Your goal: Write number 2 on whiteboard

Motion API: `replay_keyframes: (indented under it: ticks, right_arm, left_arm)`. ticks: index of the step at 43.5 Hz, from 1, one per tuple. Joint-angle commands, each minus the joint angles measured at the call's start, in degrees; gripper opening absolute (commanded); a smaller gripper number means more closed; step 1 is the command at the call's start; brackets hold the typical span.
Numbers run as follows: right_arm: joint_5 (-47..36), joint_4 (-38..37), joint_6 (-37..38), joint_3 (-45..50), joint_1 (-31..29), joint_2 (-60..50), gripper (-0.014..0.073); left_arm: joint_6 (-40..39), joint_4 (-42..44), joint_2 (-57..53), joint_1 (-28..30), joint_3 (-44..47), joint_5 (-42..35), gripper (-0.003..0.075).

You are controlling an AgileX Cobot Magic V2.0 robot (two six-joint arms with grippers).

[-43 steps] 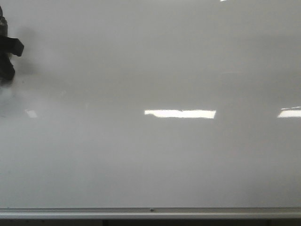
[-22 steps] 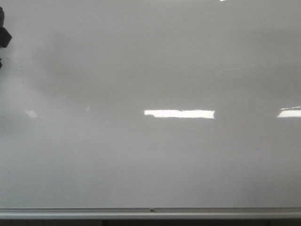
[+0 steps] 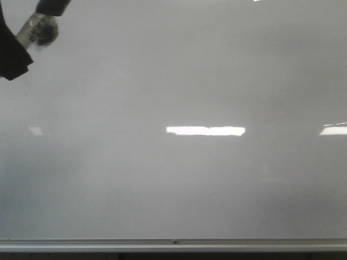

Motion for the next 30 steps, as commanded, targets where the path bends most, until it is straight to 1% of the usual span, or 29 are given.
replay_keyframes:
  ticks: [1,4,12,22,30]
  right_arm:
    - [0.8,6.4,-9.0,-3.5,2.7,1.6,0.058]
    - [2.1,8.2,-12.7,-5.2,5.5,3.3,0.058]
    - [3.6,8.6,-18.8,-9.8,14.8,6.4,0.058]
    - [5.3,8.7,-19.3,-16.7,26.7,10.7,0.058]
    - [4.7,8.8,-19.3,-20.0,33.7,14.7,0.058]
  left_arm:
    - [2.3,-2.2,-1.7,-5.1,-3.0,1.2,-0.002]
    - [2.5,-2.1,-1.7,-8.8,-3.6,0.9,-0.002]
    - [3.6,-1.2,-1.6,-16.7,-5.1,0.8,-0.002]
    - [3.6,-0.7,-1.5,-22.3,-5.3,-0.2,-0.002]
    - [3.6,-0.7,-1.5,-24.0,-5.3,-0.5,-0.002]
